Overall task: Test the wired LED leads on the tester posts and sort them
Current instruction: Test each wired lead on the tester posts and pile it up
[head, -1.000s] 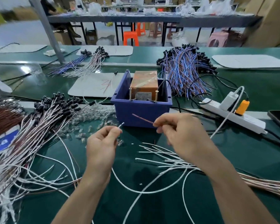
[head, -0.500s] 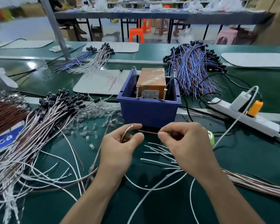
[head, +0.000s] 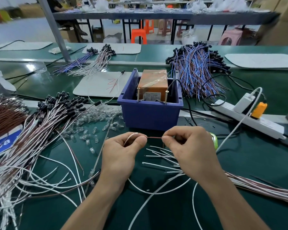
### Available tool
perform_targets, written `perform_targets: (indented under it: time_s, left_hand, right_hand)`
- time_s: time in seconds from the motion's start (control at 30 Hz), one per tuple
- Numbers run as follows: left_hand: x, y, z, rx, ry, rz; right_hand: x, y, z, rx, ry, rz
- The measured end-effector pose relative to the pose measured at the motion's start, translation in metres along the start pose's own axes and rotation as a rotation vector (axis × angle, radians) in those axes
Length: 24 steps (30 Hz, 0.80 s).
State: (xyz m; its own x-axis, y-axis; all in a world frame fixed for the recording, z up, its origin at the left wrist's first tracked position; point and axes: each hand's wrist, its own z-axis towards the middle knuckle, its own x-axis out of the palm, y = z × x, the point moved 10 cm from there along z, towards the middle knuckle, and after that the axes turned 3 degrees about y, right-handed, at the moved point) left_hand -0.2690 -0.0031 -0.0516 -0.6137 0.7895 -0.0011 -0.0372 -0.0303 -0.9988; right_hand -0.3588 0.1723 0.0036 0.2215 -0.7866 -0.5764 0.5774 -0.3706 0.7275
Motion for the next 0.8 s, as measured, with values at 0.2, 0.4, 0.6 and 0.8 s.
perform_targets:
  time_s: [0.2,0.4,0.6,0.8]
  left_hand:
    - [0.001,0.007,0.000,-0.030,0.012,-0.014]
    - [0.001,0.012,0.002,-0.043,0.014,-0.008]
    - [-0.002,0.016,0.002,-0.034,0.004,0.015]
    - [0.000,0.018,0.003,-0.029,0.026,0.014]
  right_hand:
    - [0.000,-0.002,0.000,0.018,0.000,-0.001]
    - [0.001,-0.003,0.000,0.031,0.000,0.006]
    - [0.001,-0.003,0.000,0.047,0.004,0.020]
    - [0.001,-0.003,-0.001,0.062,0.001,0.024]
